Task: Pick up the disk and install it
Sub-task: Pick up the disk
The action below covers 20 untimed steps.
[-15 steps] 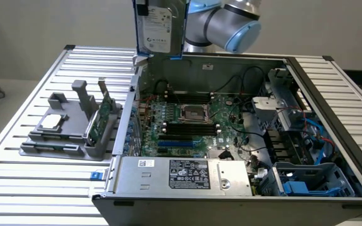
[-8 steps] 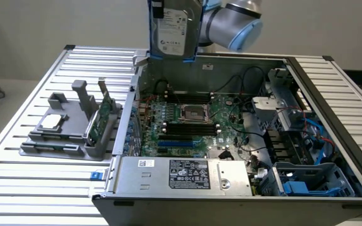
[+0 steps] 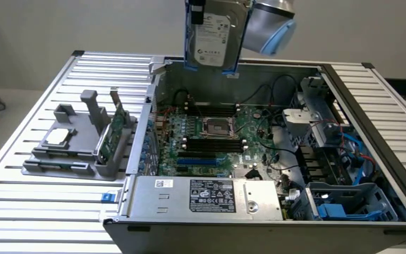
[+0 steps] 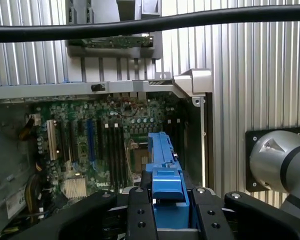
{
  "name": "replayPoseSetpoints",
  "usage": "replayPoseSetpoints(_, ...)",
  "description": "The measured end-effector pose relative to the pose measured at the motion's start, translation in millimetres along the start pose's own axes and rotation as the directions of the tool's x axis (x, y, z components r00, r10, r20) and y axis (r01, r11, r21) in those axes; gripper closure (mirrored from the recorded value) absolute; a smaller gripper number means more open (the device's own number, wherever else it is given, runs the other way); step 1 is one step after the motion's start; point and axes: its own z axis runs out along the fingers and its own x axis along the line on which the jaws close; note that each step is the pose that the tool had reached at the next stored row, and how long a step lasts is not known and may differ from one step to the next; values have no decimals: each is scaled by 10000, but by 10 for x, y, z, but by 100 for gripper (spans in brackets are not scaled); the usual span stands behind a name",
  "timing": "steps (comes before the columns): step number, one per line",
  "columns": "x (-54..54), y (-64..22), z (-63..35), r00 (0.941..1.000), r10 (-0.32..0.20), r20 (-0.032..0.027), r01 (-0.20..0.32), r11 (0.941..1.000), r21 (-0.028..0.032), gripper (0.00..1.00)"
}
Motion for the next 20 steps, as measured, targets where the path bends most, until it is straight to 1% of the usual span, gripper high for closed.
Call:
replayPoseSetpoints(10,259,-273,-20,10000,1,3,-1,10000,0,67)
replayPoseSetpoints(20,466,-642,-38,10000,0,11,0,10000,2,67)
